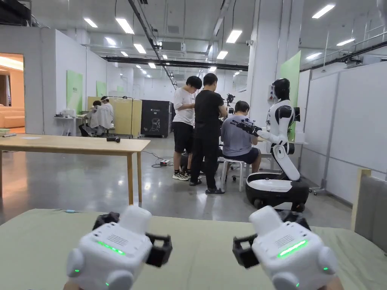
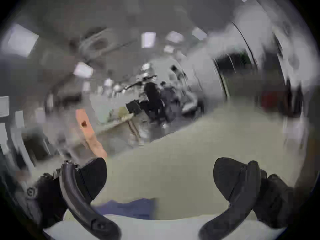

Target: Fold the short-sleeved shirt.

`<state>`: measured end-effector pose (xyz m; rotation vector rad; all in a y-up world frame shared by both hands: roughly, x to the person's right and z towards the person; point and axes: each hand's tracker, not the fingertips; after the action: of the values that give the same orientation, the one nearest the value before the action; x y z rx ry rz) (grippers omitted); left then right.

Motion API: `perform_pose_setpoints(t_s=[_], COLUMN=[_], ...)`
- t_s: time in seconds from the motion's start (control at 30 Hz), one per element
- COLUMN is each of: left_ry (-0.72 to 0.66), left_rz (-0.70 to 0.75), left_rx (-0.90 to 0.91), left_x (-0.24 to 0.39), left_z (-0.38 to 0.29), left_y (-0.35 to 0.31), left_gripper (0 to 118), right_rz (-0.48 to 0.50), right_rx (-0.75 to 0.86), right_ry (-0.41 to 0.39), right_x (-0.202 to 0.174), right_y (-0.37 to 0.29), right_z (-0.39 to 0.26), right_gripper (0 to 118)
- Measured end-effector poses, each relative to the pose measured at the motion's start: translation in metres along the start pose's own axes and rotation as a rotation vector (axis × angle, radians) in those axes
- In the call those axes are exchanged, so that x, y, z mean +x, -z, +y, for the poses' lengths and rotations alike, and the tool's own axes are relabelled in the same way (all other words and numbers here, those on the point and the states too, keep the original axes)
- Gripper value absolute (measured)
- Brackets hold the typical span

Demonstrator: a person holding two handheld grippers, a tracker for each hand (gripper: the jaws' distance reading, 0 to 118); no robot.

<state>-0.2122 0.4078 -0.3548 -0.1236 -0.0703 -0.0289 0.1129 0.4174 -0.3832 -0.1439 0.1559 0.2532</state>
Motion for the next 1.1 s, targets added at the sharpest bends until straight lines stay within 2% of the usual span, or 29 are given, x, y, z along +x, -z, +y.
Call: perform_pose_setpoints(t_s=[0.07, 0.1, 0.13, 0.17, 0.23, 0.3, 0.43, 0.47, 0.5, 0.53, 0.57, 0.6, 0.67, 0.73, 0.87, 0.93, 1.1], left_ry=[-0.235, -0.255, -0.228, -0.188, -0.099, -0.083, -0.064, -0.061, -0.064, -0.061, -0.028, 0.017, -0.015, -0.002, -0.002, -0.010, 0.016], left_rz=[0.010, 0.036, 0.060, 0.094, 0.123, 0.084, 0.105, 0.076, 0.033, 0.044, 0.082, 0.139, 0.070, 0.084, 0.112, 0.160, 0.321], left_rx=[0.122, 0.177, 0.209, 0.224, 0.184, 0.154, 0.102, 0.072, 0.060, 0.079, 0.083, 0.082, 0.101, 0.090, 0.087, 0.080, -0.011], left_x=[-0.010, -0.008, -0.004, 0.002, 0.013, 0.017, 0.020, 0.018, 0.020, 0.022, 0.027, 0.029, 0.027, 0.029, 0.010, -0.012, -0.091], left_z=[0.003, 0.002, 0.000, -0.002, -0.004, -0.007, -0.008, -0.007, -0.007, -0.006, -0.005, -0.005, -0.006, -0.005, -0.009, -0.014, -0.030], left_y=[-0.012, -0.017, -0.020, -0.022, -0.020, -0.015, -0.007, -0.005, -0.007, -0.009, -0.008, -0.006, -0.005, -0.004, -0.014, -0.026, -0.063], left_gripper=[118, 118, 118, 118, 118, 118, 118, 117, 108, 81, 22, 0, 0, 0, 0, 0, 0], right_rz=[0.084, 0.095, 0.081, 0.065, 0.006, 0.004, -0.039, -0.041, -0.033, -0.076, -0.159, -0.146, -0.084, -0.099, -0.061, -0.019, 0.181], right_rx=[0.050, 0.074, 0.087, 0.088, 0.055, 0.047, 0.033, 0.027, 0.037, 0.040, 0.023, 0.057, 0.050, 0.047, 0.051, 0.063, 0.065], right_ry=[0.370, 0.475, 0.528, 0.523, 0.454, 0.430, 0.354, 0.315, 0.282, 0.243, 0.199, 0.221, 0.247, 0.231, 0.200, 0.181, 0.153], right_x=[0.019, 0.023, 0.024, 0.024, 0.019, 0.021, 0.015, 0.011, 0.009, 0.005, 0.002, 0.003, 0.005, 0.003, -0.015, -0.039, -0.131], right_y=[-0.009, -0.012, -0.013, -0.012, -0.008, -0.007, -0.007, -0.009, -0.011, -0.011, -0.011, -0.015, -0.017, -0.016, -0.011, -0.005, 0.014], right_z=[0.000, -0.006, -0.012, -0.016, -0.024, -0.028, -0.027, -0.024, -0.023, -0.021, -0.020, -0.020, -0.016, -0.018, -0.012, -0.006, 0.003], right_gripper=[118, 118, 118, 118, 118, 118, 118, 110, 82, 30, 0, 0, 0, 0, 0, 0, 0])
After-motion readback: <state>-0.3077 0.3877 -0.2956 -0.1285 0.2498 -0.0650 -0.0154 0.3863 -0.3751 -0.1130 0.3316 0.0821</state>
